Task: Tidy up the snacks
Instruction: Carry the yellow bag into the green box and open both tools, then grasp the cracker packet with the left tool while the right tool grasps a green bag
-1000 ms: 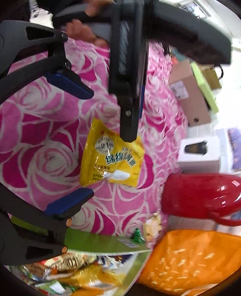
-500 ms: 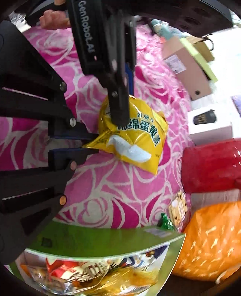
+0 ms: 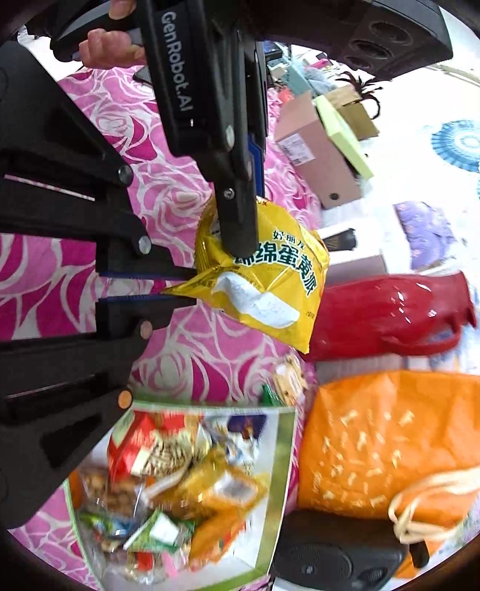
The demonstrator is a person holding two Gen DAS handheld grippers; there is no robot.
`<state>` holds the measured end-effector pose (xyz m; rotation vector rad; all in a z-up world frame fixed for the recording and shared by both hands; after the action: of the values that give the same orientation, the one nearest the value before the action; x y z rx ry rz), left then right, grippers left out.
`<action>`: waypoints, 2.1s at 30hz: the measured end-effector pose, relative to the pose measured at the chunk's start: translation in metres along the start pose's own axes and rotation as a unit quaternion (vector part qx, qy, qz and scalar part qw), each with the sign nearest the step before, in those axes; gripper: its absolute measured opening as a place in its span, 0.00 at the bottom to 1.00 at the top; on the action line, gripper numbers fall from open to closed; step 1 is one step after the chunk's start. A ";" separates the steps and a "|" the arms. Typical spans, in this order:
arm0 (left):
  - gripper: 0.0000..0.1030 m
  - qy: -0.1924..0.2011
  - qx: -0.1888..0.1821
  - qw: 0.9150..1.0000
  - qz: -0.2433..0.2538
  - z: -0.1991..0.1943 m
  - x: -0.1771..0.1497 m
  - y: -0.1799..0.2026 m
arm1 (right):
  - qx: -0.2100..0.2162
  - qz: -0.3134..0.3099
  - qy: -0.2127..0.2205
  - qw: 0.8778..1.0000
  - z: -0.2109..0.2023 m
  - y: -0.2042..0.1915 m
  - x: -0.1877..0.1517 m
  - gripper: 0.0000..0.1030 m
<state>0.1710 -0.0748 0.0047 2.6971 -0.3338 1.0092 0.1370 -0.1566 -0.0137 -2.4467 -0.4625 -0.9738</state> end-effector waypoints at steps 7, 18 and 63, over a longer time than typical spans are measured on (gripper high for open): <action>0.20 0.011 -0.040 0.998 0.037 0.002 0.016 0.055 | -0.034 0.028 0.039 0.998 -0.046 0.034 -0.002 0.08; 0.20 -0.010 -0.126 0.986 0.106 0.047 0.036 0.176 | -0.112 0.116 0.084 0.983 -0.116 0.133 -0.030 0.08; 0.84 -0.005 0.027 1.000 -0.006 0.110 0.074 -0.028 | -0.038 -0.014 -0.048 0.998 -0.018 0.109 0.086 0.91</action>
<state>0.3011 -0.0912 -0.0309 2.7490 -0.2967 1.0164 0.2369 -0.2461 0.0269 -2.5699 -0.5022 -0.9025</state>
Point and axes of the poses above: each gripper's, at about its wrist camera, not at the fingertips, and z roughly the way its jaws point, y to its right, x to its top, the point moved 6 cm from there along z, roughly the way its jaws point, and after that the axes turned 8 degrees about x, right-handed, at the moved point
